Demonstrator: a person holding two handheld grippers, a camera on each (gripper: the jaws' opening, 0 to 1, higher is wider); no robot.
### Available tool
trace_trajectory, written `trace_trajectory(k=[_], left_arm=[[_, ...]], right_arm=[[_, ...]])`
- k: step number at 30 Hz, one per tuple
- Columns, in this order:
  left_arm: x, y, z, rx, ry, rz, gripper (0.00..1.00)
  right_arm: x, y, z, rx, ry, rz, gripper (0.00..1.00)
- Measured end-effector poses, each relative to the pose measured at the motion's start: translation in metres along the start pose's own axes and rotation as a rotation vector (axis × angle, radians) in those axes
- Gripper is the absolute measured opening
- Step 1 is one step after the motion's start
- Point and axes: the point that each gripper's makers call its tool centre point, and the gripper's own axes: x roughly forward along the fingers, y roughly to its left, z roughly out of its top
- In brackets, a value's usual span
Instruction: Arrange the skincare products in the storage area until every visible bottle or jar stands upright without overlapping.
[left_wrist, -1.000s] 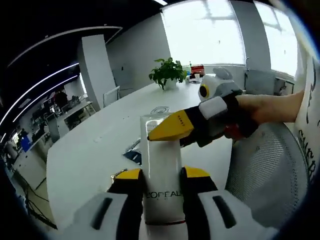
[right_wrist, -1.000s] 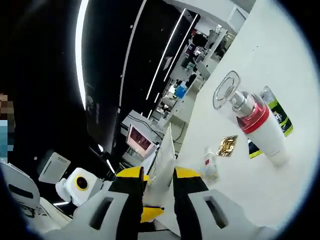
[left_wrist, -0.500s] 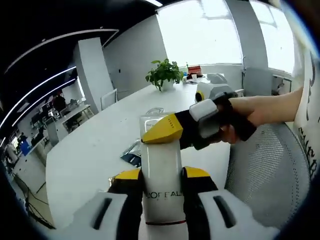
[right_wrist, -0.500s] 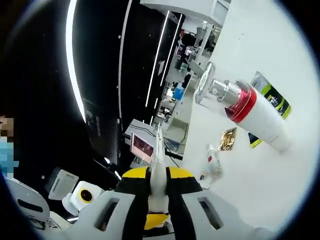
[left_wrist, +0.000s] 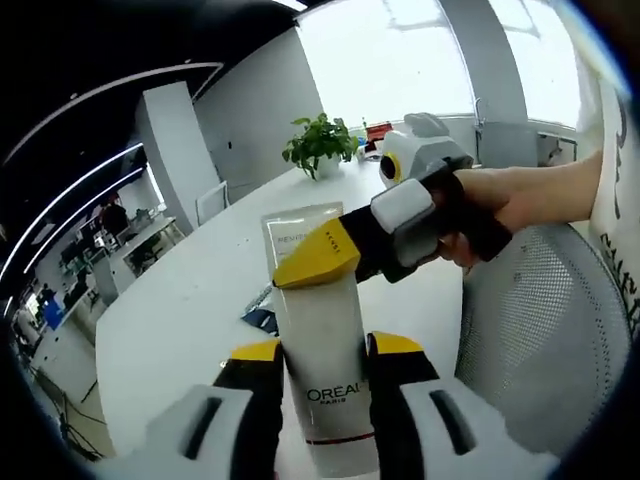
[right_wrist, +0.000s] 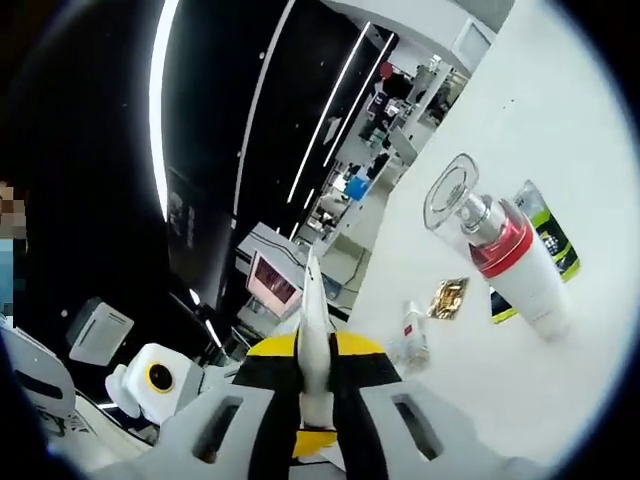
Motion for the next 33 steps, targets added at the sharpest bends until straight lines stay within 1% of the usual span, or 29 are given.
trace_trajectory(k=[3, 5, 6, 8, 9, 10, 11, 12, 13, 14, 15, 16, 17, 19, 21, 23, 24, 25, 26, 27, 28, 29, 31, 33], left_arm=[[0.0, 0.0, 0.0, -0.003, -0.003, -0.021, 0.28], [0.0, 0.001, 0.001, -0.014, -0.011, -0.043, 0.28], [0.0, 0.0, 0.002, -0.042, -0.016, -0.068, 0.28], [0.0, 0.0, 0.002, -0.067, -0.018, -0.091, 0.27], [-0.001, 0.0, 0.001, -0.084, -0.016, -0.113, 0.27], [-0.001, 0.0, 0.002, -0.085, -0.02, -0.124, 0.27], [-0.002, -0.001, 0.003, -0.078, -0.029, -0.136, 0.27], [-0.003, -0.002, 0.004, -0.072, -0.038, -0.151, 0.26], [-0.003, -0.005, 0.004, -0.095, -0.046, -0.187, 0.26], [-0.004, -0.006, 0.005, -0.108, -0.053, -0.207, 0.25], [-0.005, -0.007, 0.005, -0.118, -0.06, -0.226, 0.25], [-0.006, -0.007, 0.006, -0.128, -0.065, -0.245, 0.24], [-0.007, -0.008, 0.008, -0.134, -0.069, -0.258, 0.24], [-0.007, -0.009, 0.009, -0.131, -0.062, -0.272, 0.23], [-0.007, -0.014, 0.008, -0.117, -0.053, -0.299, 0.23], [-0.007, -0.017, 0.01, -0.116, -0.061, -0.326, 0.23], [-0.007, -0.019, 0.011, -0.12, -0.074, -0.342, 0.24], [-0.007, -0.022, 0.012, -0.144, -0.077, -0.36, 0.24], [-0.006, -0.024, 0.012, -0.149, -0.081, -0.373, 0.24], [-0.007, -0.027, 0.014, -0.145, -0.083, -0.379, 0.23], [-0.006, -0.027, 0.012, -0.139, -0.073, -0.376, 0.24], [-0.005, -0.029, 0.011, -0.137, -0.074, -0.378, 0.23], [-0.003, -0.029, 0.008, -0.143, -0.071, -0.384, 0.23], [-0.003, -0.031, 0.009, -0.148, -0.074, -0.395, 0.22]], right_arm=[[0.0, 0.001, 0.001, -0.028, 0.011, 0.001, 0.09], [0.001, 0.003, 0.001, -0.068, 0.018, 0.009, 0.09], [0.001, 0.005, 0.0, -0.087, 0.032, 0.011, 0.09], [0.001, 0.008, 0.0, -0.129, 0.046, 0.026, 0.09], [0.001, 0.009, -0.002, -0.142, 0.064, 0.026, 0.09], [0.001, 0.01, -0.002, -0.179, 0.08, 0.039, 0.09], [0.0, 0.014, -0.001, -0.209, 0.082, 0.055, 0.09], [0.0, 0.015, -0.001, -0.216, 0.089, 0.059, 0.09], [-0.002, 0.018, -0.002, -0.265, 0.122, 0.077, 0.09], [-0.003, 0.019, -0.003, -0.29, 0.14, 0.09, 0.09], [-0.004, 0.024, -0.005, -0.321, 0.165, 0.124, 0.09], [-0.005, 0.024, -0.004, -0.341, 0.173, 0.122, 0.09], [-0.006, 0.028, -0.005, -0.336, 0.184, 0.144, 0.09], [-0.008, 0.032, -0.007, -0.408, 0.228, 0.18, 0.09], [-0.009, 0.036, -0.01, -0.464, 0.265, 0.202, 0.09], [-0.011, 0.042, -0.014, -0.484, 0.299, 0.235, 0.09], [-0.011, 0.047, -0.015, -0.49, 0.306, 0.264, 0.09], [-0.011, 0.053, -0.017, -0.491, 0.313, 0.295, 0.09], [-0.012, 0.058, -0.019, -0.497, 0.321, 0.325, 0.09], [-0.012, 0.06, -0.021, -0.496, 0.334, 0.335, 0.09], [-0.011, 0.051, -0.021, -0.543, 0.365, 0.296, 0.09], [-0.011, 0.054, -0.023, -0.538, 0.378, 0.318, 0.09], [-0.011, 0.053, -0.026, -0.563, 0.409, 0.335, 0.09], [-0.012, 0.054, -0.027, -0.598, 0.443, 0.371, 0.09]])
